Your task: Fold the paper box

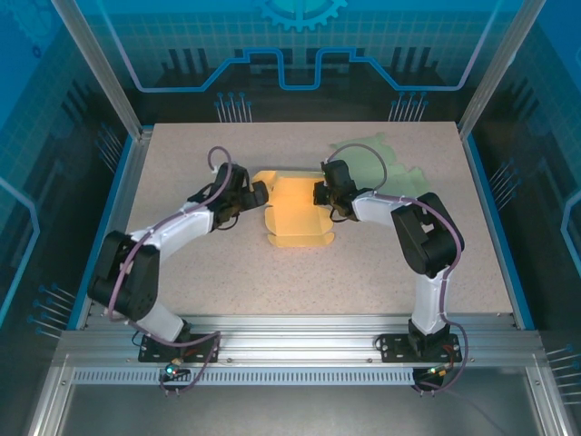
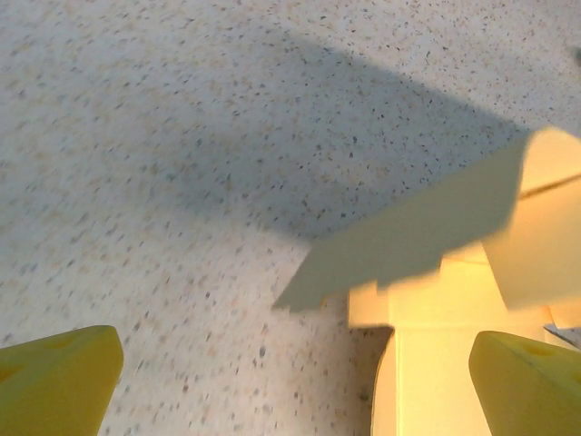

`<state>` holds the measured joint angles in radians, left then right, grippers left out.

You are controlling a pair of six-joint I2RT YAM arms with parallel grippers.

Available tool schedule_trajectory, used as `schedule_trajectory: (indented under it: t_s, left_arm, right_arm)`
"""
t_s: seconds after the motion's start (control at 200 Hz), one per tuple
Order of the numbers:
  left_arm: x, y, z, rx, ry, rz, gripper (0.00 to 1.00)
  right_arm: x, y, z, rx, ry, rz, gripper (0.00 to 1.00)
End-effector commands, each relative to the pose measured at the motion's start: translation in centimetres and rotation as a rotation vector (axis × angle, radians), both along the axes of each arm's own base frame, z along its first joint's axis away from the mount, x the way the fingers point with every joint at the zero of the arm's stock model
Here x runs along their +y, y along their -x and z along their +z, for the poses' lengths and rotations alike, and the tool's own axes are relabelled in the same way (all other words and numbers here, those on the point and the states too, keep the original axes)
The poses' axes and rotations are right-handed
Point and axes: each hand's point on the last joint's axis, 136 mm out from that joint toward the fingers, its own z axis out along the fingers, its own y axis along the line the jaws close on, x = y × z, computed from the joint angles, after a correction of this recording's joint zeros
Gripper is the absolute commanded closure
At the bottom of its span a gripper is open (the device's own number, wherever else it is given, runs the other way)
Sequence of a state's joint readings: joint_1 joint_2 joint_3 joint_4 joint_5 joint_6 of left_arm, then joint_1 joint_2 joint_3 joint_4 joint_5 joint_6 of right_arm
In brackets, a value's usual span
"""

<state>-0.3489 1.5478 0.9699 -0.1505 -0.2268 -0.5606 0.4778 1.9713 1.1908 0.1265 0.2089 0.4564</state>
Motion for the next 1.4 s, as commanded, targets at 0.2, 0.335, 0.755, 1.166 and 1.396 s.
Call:
schedule_trajectory:
  t_s: [0.2,0.335,0.755,1.166,1.396]
  left_arm:
    - [-3.0,1.7,1.0,-0.057,0.319,-0.019,0.01]
    - [-6.1,1.2,1.3,-0.137,0.486,-0.079,0.02]
    - [-8.4,-2.0,-0.6,-0.22,0.493,-0.133,0.06]
    - [-10.0,-4.0,0.0,-0.287,0.405,-0.267,0.1]
    - [-9.5,-4.2,-0.1,-0.307,0.308,-0.304,0.08]
  right_arm:
    - [1.0,0.0,0.5,-0.008,0.025,0.004,0.9]
    - [1.0,0.2,0.4,-0.005,0.033,0.003,0.9]
    - [1.7,0.7,1.2,-0.023,0.016,0.021,0.89]
    - [2.2,0.8,0.9,-0.017,0.003,0.033,0.89]
    - [2.4,1.0,0.7,-0.011,0.003,0.044,0.89]
